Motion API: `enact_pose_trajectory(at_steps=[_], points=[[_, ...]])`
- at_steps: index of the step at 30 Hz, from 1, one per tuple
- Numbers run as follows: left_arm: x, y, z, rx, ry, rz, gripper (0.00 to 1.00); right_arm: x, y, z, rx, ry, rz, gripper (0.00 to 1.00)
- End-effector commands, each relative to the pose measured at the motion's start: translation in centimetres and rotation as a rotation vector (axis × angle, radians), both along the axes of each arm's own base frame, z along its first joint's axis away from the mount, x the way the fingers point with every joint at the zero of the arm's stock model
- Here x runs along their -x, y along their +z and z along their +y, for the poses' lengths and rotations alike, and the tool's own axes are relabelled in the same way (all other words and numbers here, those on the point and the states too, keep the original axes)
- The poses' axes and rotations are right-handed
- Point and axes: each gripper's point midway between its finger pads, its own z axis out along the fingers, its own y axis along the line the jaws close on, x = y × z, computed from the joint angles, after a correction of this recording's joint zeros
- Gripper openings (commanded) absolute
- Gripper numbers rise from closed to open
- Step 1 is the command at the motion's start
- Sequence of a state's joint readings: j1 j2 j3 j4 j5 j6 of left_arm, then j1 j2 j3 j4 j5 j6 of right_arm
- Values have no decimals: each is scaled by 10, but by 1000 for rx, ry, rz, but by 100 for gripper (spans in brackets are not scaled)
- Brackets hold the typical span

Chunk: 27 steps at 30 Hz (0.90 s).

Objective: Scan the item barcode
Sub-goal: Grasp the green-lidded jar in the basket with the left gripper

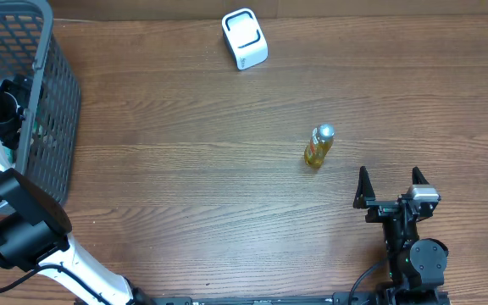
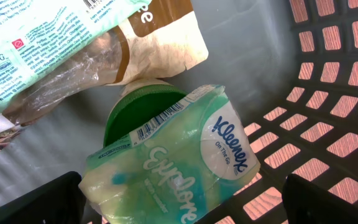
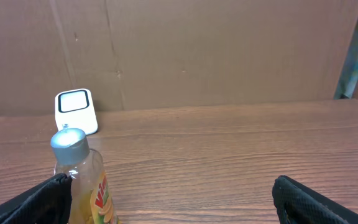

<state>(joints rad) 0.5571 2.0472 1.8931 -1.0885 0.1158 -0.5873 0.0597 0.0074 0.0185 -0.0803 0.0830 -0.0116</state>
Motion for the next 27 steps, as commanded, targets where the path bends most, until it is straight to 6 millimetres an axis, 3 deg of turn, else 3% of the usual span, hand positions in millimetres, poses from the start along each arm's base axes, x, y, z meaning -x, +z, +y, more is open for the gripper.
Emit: enact_pose_trajectory(at_steps=[1,11,16,27], points=[[3,-1,-3,-7,2,18,100,0,-3,0,5,-2,2,100],[21,-7,8,-79,-3,109,100,0,-3,0,5,-2,2,100],[24,-6,6,-76,-21,124,95,0,-3,0,5,-2,2,100],[17,9,8,-89,-38,84,100,0,-3,0,5,-2,2,100]])
